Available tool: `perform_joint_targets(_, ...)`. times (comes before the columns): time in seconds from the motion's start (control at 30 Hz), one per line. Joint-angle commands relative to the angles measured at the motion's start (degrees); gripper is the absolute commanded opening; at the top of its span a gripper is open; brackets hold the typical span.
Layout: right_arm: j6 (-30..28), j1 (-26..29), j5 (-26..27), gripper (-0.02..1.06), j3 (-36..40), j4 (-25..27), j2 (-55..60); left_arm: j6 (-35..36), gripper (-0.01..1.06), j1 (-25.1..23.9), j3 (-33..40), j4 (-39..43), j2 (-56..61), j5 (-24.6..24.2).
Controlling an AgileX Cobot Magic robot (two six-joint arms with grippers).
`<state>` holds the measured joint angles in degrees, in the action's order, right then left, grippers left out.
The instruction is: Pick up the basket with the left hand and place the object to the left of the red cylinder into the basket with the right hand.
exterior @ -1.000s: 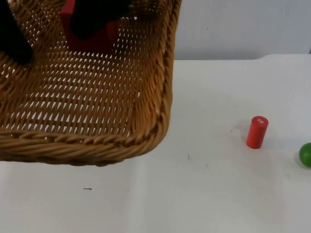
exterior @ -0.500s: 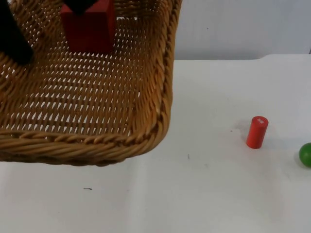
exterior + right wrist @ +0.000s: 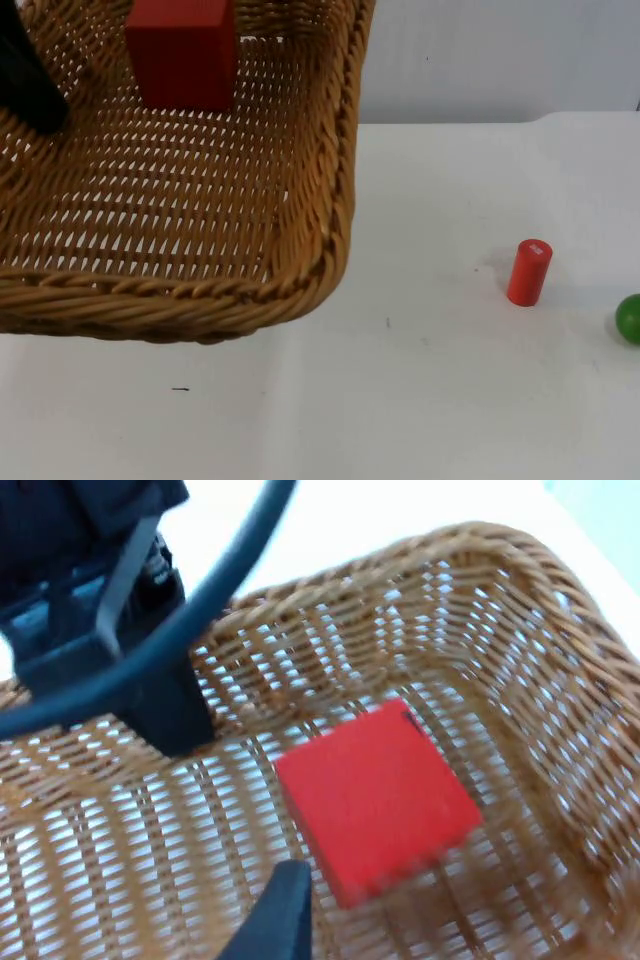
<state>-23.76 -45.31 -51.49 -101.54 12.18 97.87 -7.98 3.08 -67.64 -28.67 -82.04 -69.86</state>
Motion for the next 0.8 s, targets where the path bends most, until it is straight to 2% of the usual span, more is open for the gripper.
perform_joint_targets(0.0,0.6,0.1,3.1,0.92,4.6,-0.5,-4.7,-0.1,0.0,0.3,0.0,-2.3,0.7,-0.1)
perform_joint_targets(0.3,2.3,0.1,10.5,0.92,16.4,-0.3,-15.5,-0.3,0.0,0.3,0.0,-2.2,0.7,-0.1)
perform_joint_targets(0.53,2.3,0.1,12.3,0.92,17.1,-0.3,-16.5,-0.7,0.0,0.3,0.0,-2.1,0.7,0.4)
perform_joint_targets(0.77,2.3,0.1,13.0,0.92,17.1,-0.1,-16.5,-2.2,0.0,0.3,0.0,-2.3,0.2,3.3)
